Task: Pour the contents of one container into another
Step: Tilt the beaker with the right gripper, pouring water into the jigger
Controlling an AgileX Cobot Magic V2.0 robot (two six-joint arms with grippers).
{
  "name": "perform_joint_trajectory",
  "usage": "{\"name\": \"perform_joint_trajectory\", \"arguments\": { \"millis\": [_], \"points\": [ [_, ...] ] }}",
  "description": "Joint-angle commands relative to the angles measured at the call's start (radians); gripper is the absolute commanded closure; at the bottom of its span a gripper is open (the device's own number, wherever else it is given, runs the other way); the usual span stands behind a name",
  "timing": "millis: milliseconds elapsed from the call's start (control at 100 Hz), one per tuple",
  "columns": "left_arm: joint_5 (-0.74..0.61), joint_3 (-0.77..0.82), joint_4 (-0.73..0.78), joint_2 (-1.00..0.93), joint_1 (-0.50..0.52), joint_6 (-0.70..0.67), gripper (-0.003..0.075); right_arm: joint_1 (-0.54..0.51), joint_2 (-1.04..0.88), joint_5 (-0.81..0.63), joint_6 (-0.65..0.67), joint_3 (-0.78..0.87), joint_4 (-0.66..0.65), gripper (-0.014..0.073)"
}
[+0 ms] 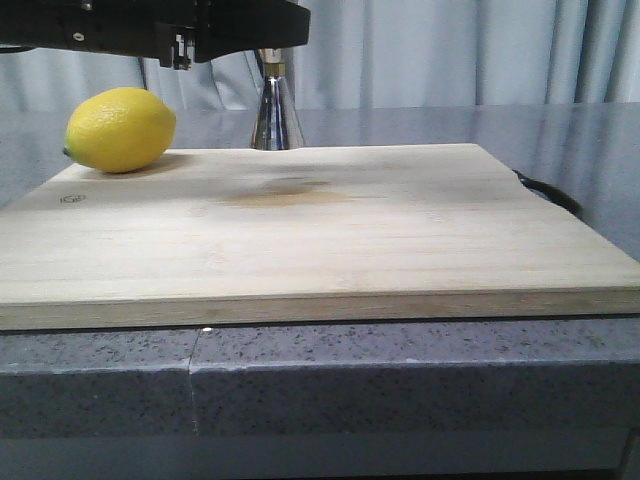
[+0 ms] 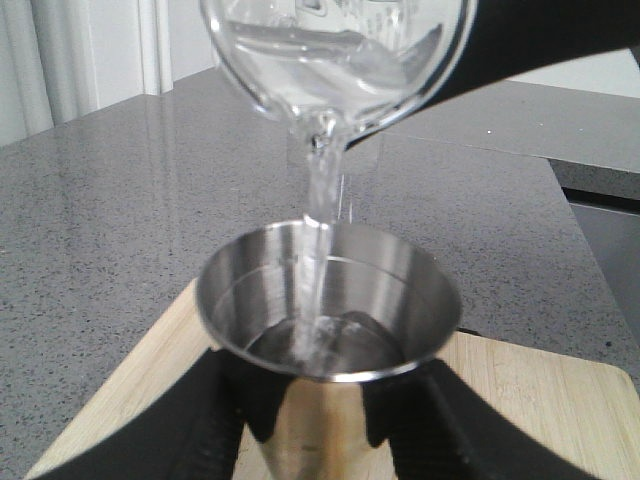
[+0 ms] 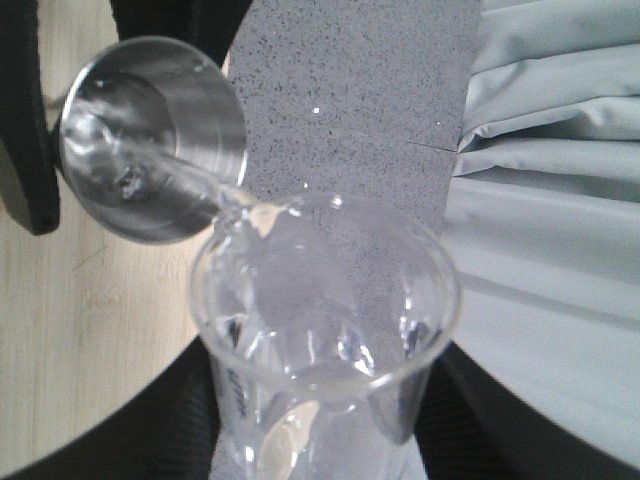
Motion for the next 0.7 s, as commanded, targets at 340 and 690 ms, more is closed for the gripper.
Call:
{"name": "perform_joint_trajectory", "arguments": {
  "millis": [340, 690],
  "points": [
    [0.088, -0.031, -0.099, -0.041, -0.007, -0.006, 0.0446, 0.000, -0.043, -0.074, -0.082, -0.034, -0.029, 0.0312],
    [0.088, -0.031, -0.099, -0.041, -0.007, -0.006, 0.0446, 0.000, -0.043, -0.104, -0.125, -0.034, -0.031, 0.0312]
  ]
}}
